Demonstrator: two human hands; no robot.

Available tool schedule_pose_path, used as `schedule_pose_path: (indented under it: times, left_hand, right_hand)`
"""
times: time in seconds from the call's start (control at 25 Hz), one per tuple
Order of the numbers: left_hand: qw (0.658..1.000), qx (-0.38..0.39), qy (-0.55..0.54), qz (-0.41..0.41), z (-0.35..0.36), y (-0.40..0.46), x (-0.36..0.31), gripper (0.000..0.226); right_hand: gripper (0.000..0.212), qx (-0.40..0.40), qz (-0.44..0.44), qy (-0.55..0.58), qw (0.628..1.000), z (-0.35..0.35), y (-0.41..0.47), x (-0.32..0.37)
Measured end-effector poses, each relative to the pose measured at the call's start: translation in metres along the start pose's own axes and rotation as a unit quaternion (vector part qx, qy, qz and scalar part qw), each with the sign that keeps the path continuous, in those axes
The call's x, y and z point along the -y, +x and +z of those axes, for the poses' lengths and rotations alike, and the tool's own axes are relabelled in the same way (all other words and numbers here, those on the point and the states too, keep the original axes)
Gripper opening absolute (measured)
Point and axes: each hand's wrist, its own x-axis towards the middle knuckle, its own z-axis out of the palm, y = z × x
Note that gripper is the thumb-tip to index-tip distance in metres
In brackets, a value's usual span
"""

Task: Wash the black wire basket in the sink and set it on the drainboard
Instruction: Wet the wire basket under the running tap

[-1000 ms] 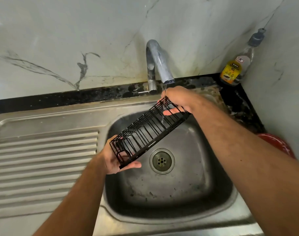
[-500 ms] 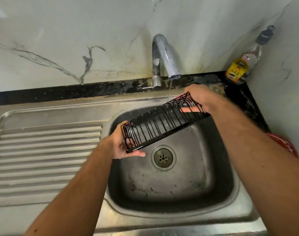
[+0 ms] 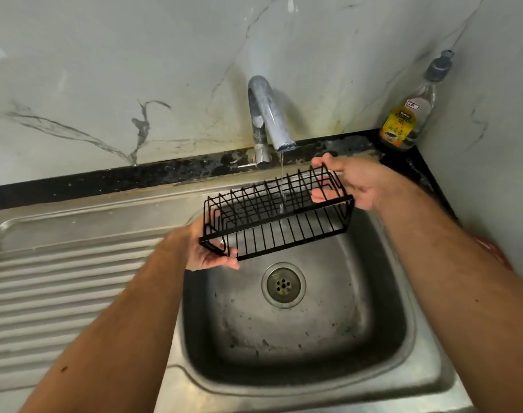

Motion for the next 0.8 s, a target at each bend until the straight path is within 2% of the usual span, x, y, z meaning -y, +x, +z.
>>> schedule_pose_path:
  times: [0.12,0.24,0.36,0.44,0.68,0.8]
  left_hand:
    - [0.999,0.01,-0.05,-0.015,-0.01,0.01,0.007,0.099]
    - [0.999,0.015,-0.046,-0.015,-0.017,0.018,0.011,0.092]
    - [0.999,0.027,-0.014,-0.009,-0.017,0.016,0.01,0.107]
    - [1.0,0.025,0.004,0.005,-0.013,0.011,0.004,0.107]
    - [0.996,-0.004,-0.049,0.078,0.009,-0.012,-0.01,0.073]
    - [0.991,0.001,-0.069,0.114,0.026,-0.026,-0.017,0.065]
  right_hand:
    - [0.025,0.007,-0.005,-0.028,1.0,0.015,0.005,0.009]
    - [0.024,-0.011,0.017,-0.028,0.999,0.021,0.013,0.014]
    - [0.023,-0.026,0.02,-0.022,0.999,0.015,0.017,0.011]
    - [0.025,-0.043,0.016,-0.014,0.999,0.006,0.019,0.0]
    - [0.035,-0.089,-0.028,0.034,0.995,0.0,0.013,-0.052]
    - [0.035,-0.096,-0.031,0.084,0.991,-0.008,0.006,-0.075]
